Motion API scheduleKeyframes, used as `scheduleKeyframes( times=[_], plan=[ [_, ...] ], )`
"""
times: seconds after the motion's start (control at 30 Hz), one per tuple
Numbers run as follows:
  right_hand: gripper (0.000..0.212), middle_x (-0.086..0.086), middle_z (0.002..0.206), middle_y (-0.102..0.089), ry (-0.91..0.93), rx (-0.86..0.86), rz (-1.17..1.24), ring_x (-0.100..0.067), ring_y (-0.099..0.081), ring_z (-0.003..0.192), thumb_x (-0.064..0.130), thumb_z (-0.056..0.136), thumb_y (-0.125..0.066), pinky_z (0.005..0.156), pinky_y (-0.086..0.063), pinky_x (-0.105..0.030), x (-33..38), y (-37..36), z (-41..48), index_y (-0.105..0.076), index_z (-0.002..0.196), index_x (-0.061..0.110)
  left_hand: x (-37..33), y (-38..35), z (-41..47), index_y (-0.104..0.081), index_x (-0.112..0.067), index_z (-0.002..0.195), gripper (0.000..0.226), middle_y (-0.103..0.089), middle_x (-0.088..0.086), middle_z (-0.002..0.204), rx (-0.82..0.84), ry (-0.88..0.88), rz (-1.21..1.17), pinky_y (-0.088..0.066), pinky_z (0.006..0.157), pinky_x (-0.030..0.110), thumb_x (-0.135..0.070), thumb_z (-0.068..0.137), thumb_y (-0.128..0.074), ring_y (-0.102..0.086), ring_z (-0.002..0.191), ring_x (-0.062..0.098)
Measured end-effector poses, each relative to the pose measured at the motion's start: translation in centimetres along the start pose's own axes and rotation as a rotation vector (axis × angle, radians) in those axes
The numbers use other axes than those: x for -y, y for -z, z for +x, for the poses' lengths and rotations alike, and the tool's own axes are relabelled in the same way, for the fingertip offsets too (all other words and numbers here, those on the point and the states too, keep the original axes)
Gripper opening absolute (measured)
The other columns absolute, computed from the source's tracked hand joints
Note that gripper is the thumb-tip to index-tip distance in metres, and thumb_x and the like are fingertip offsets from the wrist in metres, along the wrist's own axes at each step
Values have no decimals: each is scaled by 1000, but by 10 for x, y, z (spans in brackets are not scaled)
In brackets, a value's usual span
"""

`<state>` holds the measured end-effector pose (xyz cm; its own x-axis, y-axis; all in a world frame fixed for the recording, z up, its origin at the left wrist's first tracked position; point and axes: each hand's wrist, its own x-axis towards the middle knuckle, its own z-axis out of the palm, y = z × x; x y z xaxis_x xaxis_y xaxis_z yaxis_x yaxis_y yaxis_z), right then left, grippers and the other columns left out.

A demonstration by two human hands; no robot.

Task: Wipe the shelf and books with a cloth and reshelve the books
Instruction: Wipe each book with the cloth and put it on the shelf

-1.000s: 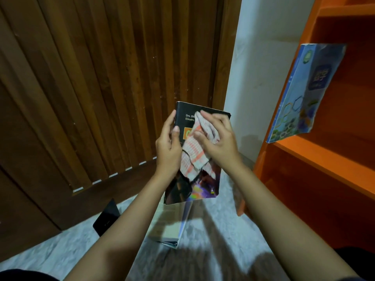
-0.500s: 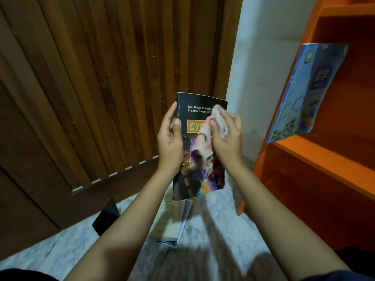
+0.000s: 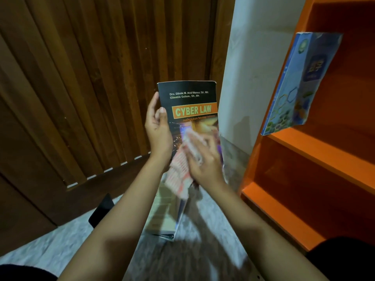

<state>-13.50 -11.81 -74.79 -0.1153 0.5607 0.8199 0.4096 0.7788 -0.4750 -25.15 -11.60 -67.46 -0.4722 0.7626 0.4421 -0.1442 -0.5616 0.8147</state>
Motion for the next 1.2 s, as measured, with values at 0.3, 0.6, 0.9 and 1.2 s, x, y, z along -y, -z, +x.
scheduleKeyframes(
  times=[0.3, 0.6, 0.9, 1.2],
  plan=[
    [38, -2, 109, -47, -294, -36, 33, -4, -49, 99, 8, 87, -63, 84, -40, -3, -18, 3, -34, -60, 125, 10, 12, 27, 26, -38, -13, 137, 39, -49, 13, 138, -188, -11, -29, -53, 89, 31, -14, 99, -44, -58, 117, 21],
    [40, 3, 116, -50, -313, 115, 87, -8, -53, 102, 7, 86, -65, 84, -48, -14, -17, 0, -48, -61, 123, 20, 8, 32, 27, -37, -12, 138, 39, -50, 15, 137, -168, -26, -25, -53, 84, 25, -13, 100, -42, -58, 117, 21],
    [53, 3, 136, -53, -614, 92, 438, -12, -54, 121, 18, 89, -64, 96, -48, -31, -29, 57, 16, -44, 135, 33, -6, 6, 13, -41, -30, 131, 36, -49, 14, 139, 120, 41, -72, -54, 91, 37, -16, 99, -43, -56, 119, 25],
    [48, -7, 120, -60, -691, -73, 520, -24, -61, 106, 1, 84, -63, 85, -54, -40, -38, 128, 43, -54, 120, 31, -20, -62, -8, -40, -34, 131, 36, -49, -3, 136, 367, 25, -88, -55, 84, 27, -14, 101, -36, -58, 116, 17]
  ],
)
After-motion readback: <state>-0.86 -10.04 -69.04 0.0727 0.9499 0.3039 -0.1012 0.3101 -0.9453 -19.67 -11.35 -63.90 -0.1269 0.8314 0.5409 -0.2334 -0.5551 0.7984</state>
